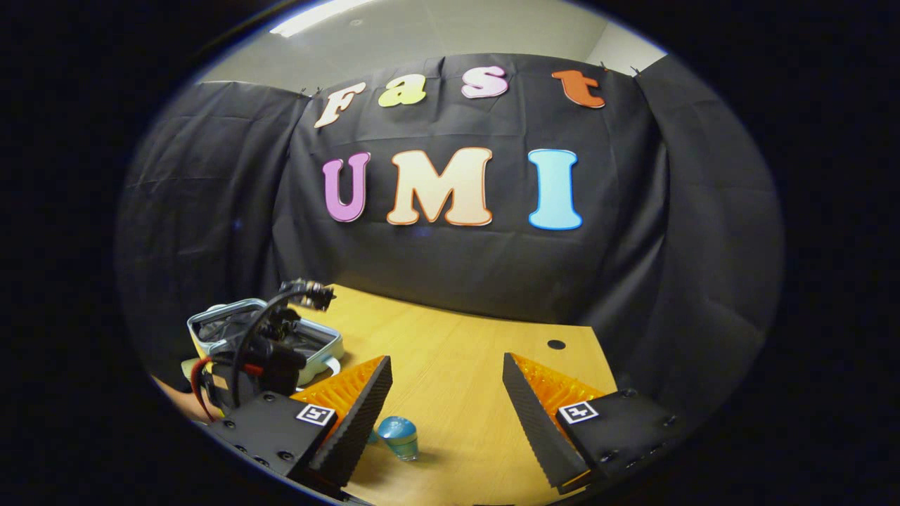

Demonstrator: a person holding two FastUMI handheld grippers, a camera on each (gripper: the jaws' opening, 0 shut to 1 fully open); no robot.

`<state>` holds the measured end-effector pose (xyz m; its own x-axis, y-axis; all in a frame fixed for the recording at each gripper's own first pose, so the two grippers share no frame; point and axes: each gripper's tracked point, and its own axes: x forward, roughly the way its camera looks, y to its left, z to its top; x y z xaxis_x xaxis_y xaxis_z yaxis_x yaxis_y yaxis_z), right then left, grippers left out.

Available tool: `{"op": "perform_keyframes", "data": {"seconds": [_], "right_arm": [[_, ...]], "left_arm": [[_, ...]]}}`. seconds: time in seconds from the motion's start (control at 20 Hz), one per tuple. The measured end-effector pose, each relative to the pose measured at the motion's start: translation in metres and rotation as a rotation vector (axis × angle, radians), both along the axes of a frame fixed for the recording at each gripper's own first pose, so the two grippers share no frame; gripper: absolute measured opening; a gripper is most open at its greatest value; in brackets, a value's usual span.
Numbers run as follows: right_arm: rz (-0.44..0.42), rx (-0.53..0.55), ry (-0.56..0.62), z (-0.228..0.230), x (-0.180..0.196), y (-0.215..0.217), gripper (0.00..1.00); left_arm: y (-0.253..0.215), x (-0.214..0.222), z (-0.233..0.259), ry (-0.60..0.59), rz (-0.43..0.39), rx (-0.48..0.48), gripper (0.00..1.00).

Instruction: First open the suitcase, pack the skin care products into it, and then close the suitcase.

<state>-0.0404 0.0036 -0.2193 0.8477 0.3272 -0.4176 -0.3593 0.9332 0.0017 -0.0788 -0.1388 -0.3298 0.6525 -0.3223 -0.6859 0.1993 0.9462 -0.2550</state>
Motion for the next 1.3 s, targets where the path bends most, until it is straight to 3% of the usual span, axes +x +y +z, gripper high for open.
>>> {"op": "perform_keyframes", "data": {"seconds": [0.25, 0.3, 0.6, 0.8, 0.9, 1.0, 1.3], "right_arm": [[0.097, -0.029, 0.062, -0.051, -0.018, 0.023, 0.99], [0.110, -0.036, 0.080, -0.063, -0.023, 0.027, 0.99], [0.164, -0.082, 0.225, -0.151, -0.053, 0.030, 0.99], [0.183, -0.059, 0.322, -0.184, -0.066, 0.029, 0.86], [0.183, -0.013, 0.311, -0.179, -0.062, 0.033, 0.73], [0.180, -0.006, 0.333, -0.181, -0.056, 0.035, 0.49], [0.232, 0.038, 0.363, -0.143, -0.053, 0.064, 0.47]], "left_arm": [[0.019, 0.001, 0.037, -0.050, 0.000, 0.050, 0.15], [0.023, 0.000, 0.042, -0.050, 0.005, 0.055, 0.18], [0.052, -0.003, 0.071, -0.078, 0.063, 0.081, 0.14], [0.070, -0.012, 0.072, -0.065, 0.098, 0.110, 0.14], [0.079, -0.017, 0.070, -0.059, 0.114, 0.124, 0.12], [0.089, -0.022, 0.067, -0.041, 0.125, 0.138, 0.15], [0.130, -0.031, 0.062, 0.019, 0.163, 0.176, 0.14]]}}
